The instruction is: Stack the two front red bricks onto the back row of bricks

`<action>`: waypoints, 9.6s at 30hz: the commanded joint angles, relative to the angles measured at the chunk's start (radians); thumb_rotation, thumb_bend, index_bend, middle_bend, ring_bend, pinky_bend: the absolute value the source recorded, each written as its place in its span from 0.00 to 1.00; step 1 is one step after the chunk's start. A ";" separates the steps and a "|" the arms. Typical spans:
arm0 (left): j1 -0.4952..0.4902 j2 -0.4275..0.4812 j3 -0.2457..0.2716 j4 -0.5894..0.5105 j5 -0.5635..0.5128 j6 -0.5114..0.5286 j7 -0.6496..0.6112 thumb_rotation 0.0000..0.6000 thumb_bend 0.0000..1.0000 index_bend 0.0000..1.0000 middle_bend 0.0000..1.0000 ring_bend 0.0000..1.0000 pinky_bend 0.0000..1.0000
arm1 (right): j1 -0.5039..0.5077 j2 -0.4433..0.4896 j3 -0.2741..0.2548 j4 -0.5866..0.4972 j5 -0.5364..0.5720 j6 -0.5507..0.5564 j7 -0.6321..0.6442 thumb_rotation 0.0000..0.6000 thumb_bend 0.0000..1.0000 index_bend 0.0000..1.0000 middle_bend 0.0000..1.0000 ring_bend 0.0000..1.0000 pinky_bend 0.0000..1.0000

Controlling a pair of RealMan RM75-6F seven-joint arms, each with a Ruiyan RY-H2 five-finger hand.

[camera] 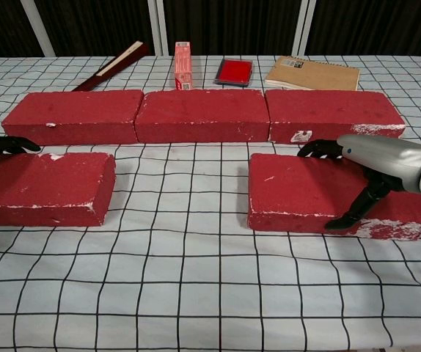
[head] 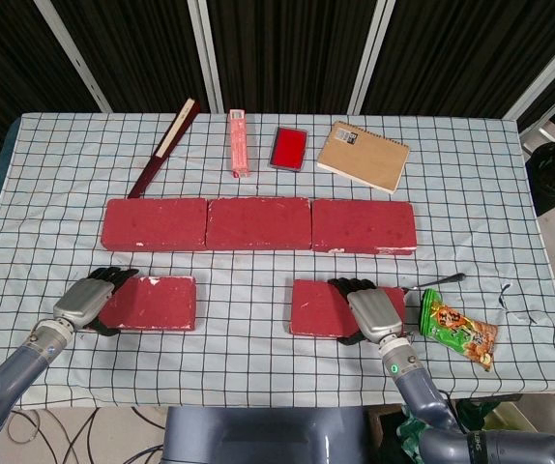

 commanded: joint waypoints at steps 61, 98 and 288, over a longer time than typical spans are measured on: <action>-0.265 0.169 -0.234 -0.169 -0.187 -0.128 0.100 1.00 0.20 0.03 0.15 0.04 0.08 | 0.173 0.426 0.270 -0.157 0.234 -0.266 0.048 1.00 0.31 0.30 0.31 0.31 0.22; -0.382 -0.065 -0.232 0.210 -0.295 -0.232 0.029 1.00 0.20 0.04 0.15 0.04 0.08 | 0.421 0.170 0.228 0.349 0.216 -0.509 0.257 1.00 0.31 0.30 0.31 0.31 0.22; -0.545 -0.201 -0.173 0.402 -0.468 -0.378 0.056 1.00 0.00 0.02 0.03 0.00 0.00 | 0.503 -0.068 0.210 0.665 0.115 -0.569 0.376 1.00 0.07 0.07 0.04 0.07 0.10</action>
